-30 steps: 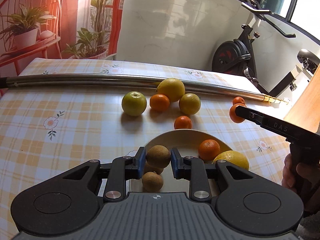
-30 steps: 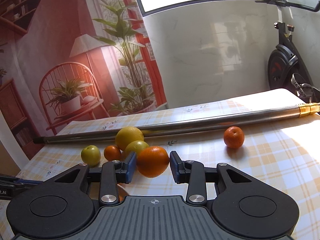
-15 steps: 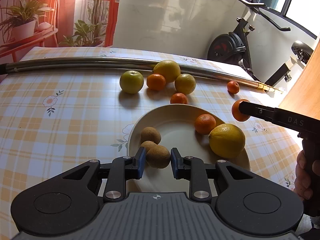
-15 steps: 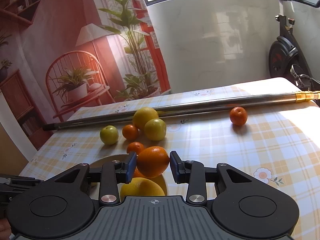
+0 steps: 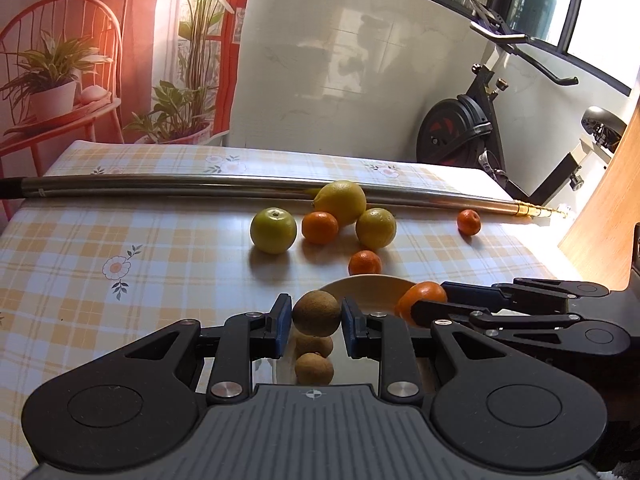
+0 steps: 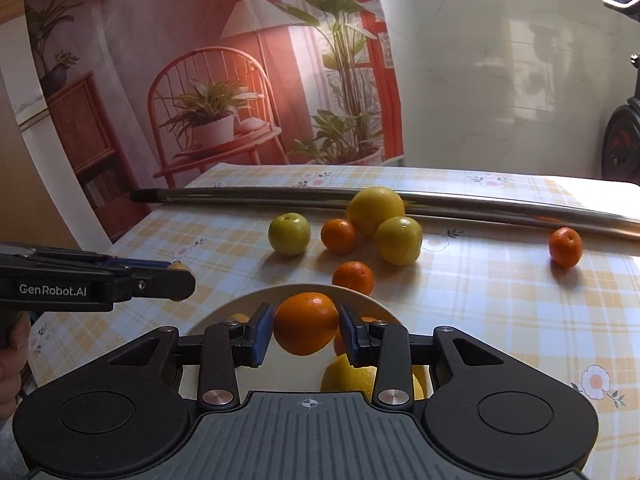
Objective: Organize fruits
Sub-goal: 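Carry the kiwi and mandarin over the white plate with both tools, then open right tool to set mandarin on plate while left tool releases kiwi there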
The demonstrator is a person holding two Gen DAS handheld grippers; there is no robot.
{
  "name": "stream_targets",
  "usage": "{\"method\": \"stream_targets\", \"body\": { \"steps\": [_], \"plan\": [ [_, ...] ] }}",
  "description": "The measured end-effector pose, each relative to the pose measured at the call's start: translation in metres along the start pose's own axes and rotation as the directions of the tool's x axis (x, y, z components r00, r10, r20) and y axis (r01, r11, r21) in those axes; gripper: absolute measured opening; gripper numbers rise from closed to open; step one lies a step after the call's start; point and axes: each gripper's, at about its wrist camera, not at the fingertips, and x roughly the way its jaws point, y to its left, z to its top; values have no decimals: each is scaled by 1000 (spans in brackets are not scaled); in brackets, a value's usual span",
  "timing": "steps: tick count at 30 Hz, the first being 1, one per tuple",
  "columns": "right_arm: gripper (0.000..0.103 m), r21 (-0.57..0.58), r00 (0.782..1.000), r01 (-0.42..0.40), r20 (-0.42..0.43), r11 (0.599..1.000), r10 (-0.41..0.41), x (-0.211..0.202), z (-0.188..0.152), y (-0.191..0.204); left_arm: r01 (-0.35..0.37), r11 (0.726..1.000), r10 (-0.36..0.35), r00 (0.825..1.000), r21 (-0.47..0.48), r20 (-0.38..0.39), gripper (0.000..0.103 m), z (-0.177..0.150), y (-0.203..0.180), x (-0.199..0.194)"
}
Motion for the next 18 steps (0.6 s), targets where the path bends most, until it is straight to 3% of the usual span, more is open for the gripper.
{"method": "stream_targets", "body": {
  "steps": [5,10,18],
  "plan": [
    [33,-46,990,-108,-93,993,103,17,-5,26,8,1000,-8,1000,4,16,28,18,1,1],
    [33,-44,974,-155,-174,987,146,27,-15,36,20,1000,-20,1000,-1,14,28,18,1,5],
    [33,-52,955,-213,-221,976,197,39,-14,43,23,1000,-23,1000,6,-4,28,18,1,11]
  ]
}}
